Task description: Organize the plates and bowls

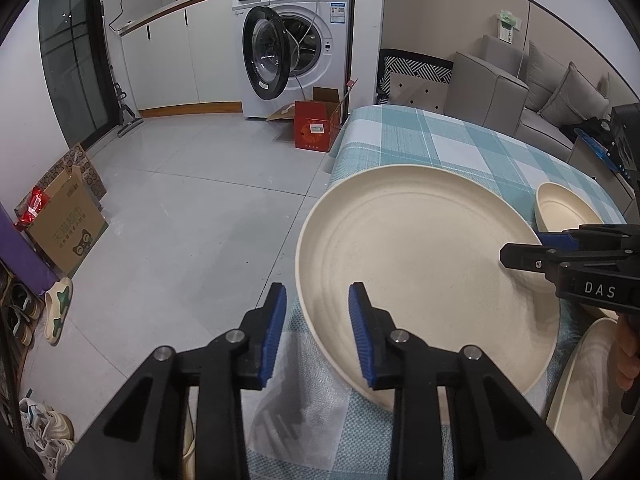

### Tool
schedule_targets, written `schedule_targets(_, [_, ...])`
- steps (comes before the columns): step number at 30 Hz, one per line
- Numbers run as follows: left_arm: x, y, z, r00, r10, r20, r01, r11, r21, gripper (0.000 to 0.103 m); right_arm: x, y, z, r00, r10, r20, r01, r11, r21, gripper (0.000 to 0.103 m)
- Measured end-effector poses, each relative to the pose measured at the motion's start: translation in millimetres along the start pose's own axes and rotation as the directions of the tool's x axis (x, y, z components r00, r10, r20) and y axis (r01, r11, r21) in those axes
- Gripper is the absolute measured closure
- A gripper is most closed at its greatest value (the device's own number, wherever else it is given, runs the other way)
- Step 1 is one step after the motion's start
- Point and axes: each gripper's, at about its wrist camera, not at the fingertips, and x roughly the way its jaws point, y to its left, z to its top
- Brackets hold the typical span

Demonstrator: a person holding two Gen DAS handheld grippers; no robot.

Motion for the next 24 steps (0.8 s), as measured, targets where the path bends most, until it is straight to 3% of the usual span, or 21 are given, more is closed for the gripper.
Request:
schedule_targets(6, [-5,2,1,1.0,0.001,0.012,-0.001,1.0,0.001,0.08,-1,-3,-1,1.0,-0.017,0.004,0.017,1.0,0.005,0.083])
schedule_targets(12, [-7,4,0,1.0,0.002,0.01,-0.002,1.0,-0.006,0.083,-2,-2,-2,1.0,-0.022,-0.004,0.022,1.0,0.004,0.089])
schedule_targets(24, [-18,7,0,1.0,0.006,0.018,-0.005,1.0,-0.011,0.084,-8,4,-4,1.0,-0.021,-0.001,0.021,1.0,-0.01,0.09])
